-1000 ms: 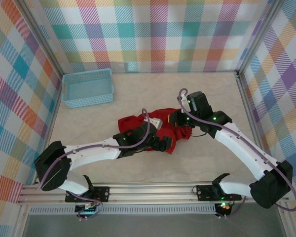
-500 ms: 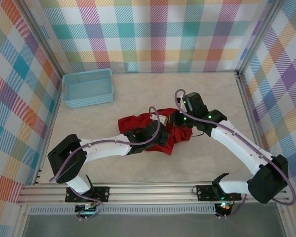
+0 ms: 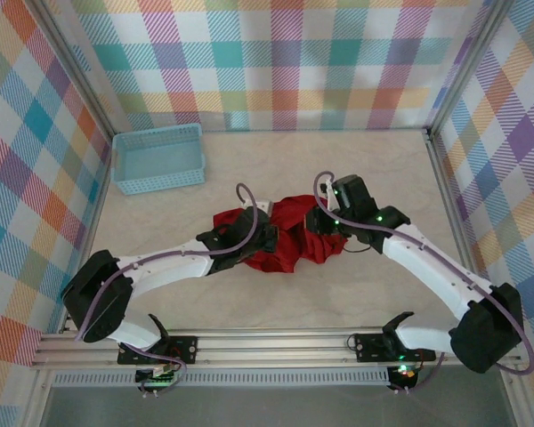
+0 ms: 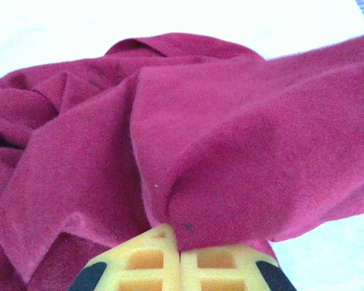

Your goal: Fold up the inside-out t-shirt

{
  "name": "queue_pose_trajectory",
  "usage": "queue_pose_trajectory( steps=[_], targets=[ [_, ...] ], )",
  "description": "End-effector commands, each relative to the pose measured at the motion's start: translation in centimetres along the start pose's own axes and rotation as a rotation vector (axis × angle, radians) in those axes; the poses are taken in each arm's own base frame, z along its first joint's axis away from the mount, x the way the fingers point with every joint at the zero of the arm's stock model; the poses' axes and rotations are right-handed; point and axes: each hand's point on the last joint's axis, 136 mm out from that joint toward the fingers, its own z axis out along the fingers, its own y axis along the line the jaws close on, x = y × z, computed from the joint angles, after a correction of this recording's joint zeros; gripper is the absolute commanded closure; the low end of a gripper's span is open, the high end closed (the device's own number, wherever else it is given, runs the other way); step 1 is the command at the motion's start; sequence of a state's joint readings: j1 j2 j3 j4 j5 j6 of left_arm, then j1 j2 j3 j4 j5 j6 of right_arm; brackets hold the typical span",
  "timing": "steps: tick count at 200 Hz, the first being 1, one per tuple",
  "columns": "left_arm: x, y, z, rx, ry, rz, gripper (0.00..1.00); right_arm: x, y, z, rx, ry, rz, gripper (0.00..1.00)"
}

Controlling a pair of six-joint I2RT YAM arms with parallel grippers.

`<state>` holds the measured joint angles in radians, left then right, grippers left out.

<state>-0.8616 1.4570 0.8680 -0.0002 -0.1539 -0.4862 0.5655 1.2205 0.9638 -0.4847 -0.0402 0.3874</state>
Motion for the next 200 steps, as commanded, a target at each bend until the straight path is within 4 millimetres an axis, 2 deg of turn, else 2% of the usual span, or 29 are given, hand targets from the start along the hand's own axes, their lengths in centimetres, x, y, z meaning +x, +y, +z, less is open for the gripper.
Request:
queue_pose_trajectory(
  steps=[1, 20, 40, 54, 61, 81, 116, 138, 159, 170, 187, 200],
  targets=[
    [-1.0, -0.3, -1.1, 0.044, -0.007, -0.030, 1.00, 0.3, 0.5, 1.5, -0.060, -0.007, -0.037, 0.60],
    [-1.7, -0.3, -1.3, 0.048, -0.007, -0.035, 1.00, 0.7, 0.9, 3.0, -0.095, 0.021, -0.032, 0.60],
    [-2.2, -0.2, -1.7, 0.040, -0.006, -0.016, 1.00, 0.5, 0.9, 3.6, -0.090, 0.017, -0.034, 0.61],
    [-2.8, 0.3, -2.2, 0.020, -0.015, -0.010, 1.00, 0.1, -0.8, 3.6, 0.015, 0.016, -0.031, 0.79],
    [-3.3, 0.8, -2.7, 0.006, -0.021, -0.018, 1.00, 0.1, -1.5, 3.4, 0.060, 0.014, -0.033, 0.85],
    [-5.1, 2.6, -4.3, -0.026, -0.050, -0.052, 1.00, 0.2, -2.8, 1.6, 0.131, -0.015, -0.065, 1.00],
    [-8.1, 3.8, -8.1, -0.038, -0.121, -0.057, 1.00, 0.9, -3.0, -1.8, 0.134, -0.062, -0.102, 1.00],
    [-9.3, 4.0, -10.7, -0.054, -0.147, -0.043, 1.00, 1.0, -1.7, -4.5, 0.069, -0.100, -0.126, 1.00],
    [-10.8, 3.5, -13.6, -0.038, -0.200, -0.028, 1.00, 0.6, 0.1, -8.0, -0.011, -0.166, -0.160, 1.00],
    [-11.3, 3.2, -14.8, -0.024, -0.222, -0.019, 1.00, 0.4, 0.1, -9.5, -0.011, -0.196, -0.167, 1.00],
    [-11.3, 3.5, -15.0, -0.036, -0.230, -0.016, 1.00, 0.4, -1.6, -10.2, 0.071, -0.200, -0.120, 1.00],
    [-10.6, 5.3, -13.3, -0.110, -0.180, -0.038, 1.00, 1.2, -3.3, -8.6, 0.119, -0.145, -0.043, 1.00]
  ],
)
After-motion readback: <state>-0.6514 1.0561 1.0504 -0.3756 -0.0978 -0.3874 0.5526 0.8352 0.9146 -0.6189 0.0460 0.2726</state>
